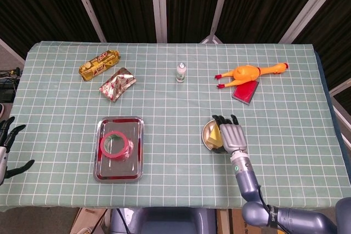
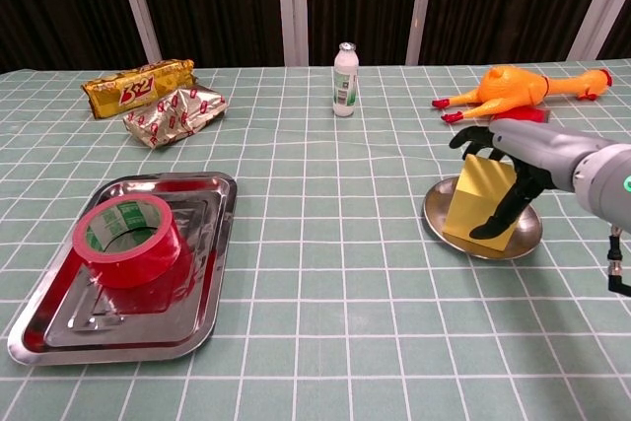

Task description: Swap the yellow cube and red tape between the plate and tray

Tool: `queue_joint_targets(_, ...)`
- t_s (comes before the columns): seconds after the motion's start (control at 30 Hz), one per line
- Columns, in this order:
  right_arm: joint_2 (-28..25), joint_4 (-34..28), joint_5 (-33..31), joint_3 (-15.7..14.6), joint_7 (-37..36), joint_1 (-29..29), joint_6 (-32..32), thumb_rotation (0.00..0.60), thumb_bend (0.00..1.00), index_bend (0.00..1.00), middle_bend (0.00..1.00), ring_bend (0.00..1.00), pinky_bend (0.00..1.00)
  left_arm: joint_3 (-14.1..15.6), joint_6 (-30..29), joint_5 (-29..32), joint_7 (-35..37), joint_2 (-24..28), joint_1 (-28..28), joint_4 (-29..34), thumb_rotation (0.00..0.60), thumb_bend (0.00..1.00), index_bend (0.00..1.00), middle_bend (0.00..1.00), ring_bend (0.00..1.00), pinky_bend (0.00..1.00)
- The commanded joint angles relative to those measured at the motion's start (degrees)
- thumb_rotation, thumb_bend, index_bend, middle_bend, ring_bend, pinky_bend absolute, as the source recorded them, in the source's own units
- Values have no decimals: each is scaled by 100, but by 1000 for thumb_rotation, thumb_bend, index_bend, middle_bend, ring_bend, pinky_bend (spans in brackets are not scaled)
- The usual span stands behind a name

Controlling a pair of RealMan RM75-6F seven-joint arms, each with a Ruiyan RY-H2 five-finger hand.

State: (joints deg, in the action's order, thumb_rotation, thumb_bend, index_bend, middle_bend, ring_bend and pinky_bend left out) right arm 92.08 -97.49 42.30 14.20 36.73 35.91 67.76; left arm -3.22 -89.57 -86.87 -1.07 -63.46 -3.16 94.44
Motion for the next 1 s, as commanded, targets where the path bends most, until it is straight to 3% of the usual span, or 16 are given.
queue_joint_targets(0.03,55,48,213,40,-180,-31,164,600,40,305,454,501,146,19,13,-32,10,3,-4,15,600,74,179,0,0,0)
queue_joint_targets(0.23,175,249,566,47,-375,-38,362,600,165,401,570,631,273,37,36,-49,-11,5,-9,42,600,74,179,0,0,0)
queue_joint_targets(0.43,277,457,1065,160,-557,79,467,600,191,424,576,637,284,24,11,-32,9,11,6,41,600,74,179,0,0,0)
queue_joint_targets(0.6,328,402,1124,524,-571,485,120,600,199,424,576,636,283,6,45,15,-10,7,-6,39,600,74,179,0,0,0)
queue_joint_targets(0.77,589,570,801,825,-688,913,-382,600,200,423,551,574,258,-25,97,97,-18,3,-24,29,600,73,179,0,0,0)
queue_joint_targets(0.9,906,901,630,876,-695,1198,-603,600,201,415,509,519,187,-66,135,183,9,11,-39,5,600,74,179,0,0,0)
queue_joint_targets(1.0,1169,1227,488,855,-717,1348,-706,600,201,342,456,436,104,-81,184,229,31,14,-57,-10,600,73,179,0,0,0)
